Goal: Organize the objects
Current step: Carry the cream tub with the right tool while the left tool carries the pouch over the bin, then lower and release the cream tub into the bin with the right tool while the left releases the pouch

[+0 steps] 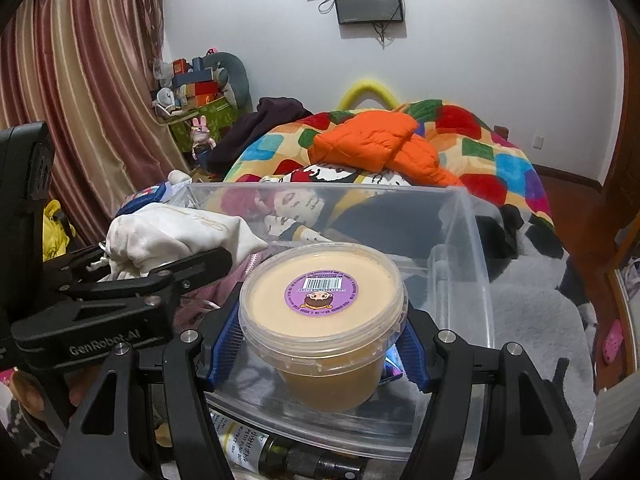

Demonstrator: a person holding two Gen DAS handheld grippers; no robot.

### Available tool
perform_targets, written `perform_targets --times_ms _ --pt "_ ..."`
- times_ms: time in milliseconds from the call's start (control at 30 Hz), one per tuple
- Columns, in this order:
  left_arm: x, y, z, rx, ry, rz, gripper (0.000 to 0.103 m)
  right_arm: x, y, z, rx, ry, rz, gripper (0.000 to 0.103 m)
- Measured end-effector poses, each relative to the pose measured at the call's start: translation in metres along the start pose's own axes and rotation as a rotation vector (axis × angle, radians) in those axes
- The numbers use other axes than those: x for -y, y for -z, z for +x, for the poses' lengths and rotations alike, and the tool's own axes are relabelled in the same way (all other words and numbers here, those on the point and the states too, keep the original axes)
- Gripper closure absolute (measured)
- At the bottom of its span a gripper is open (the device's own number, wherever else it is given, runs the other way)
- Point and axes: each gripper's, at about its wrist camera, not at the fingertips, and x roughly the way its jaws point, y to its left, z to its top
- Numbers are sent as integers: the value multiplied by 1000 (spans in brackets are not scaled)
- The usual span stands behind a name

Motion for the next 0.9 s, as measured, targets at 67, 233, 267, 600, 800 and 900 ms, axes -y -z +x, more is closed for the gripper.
perform_targets --times_ms 67,233,267,600,800,900 --pt "1 1 0 -2 -4 9 34 -1 1 1 -4 8 -11 40" --pt "4 3 0 -11 -21 27 33 -2 2 0 -15 20 -21 39" --pt "4 4 0 -12 -25 32 33 -3 3 0 -18 24 -25 39" --pt "8 8 -3 -27 -13 44 26 3 6 -4 -24 38 -20 31" --pt "10 12 -8 -30 -3 51 24 5 5 -13 -6 34 -17 25" --pt "9 12 -13 -26 9 41 24 4 5 -18 3 34 -20 24"
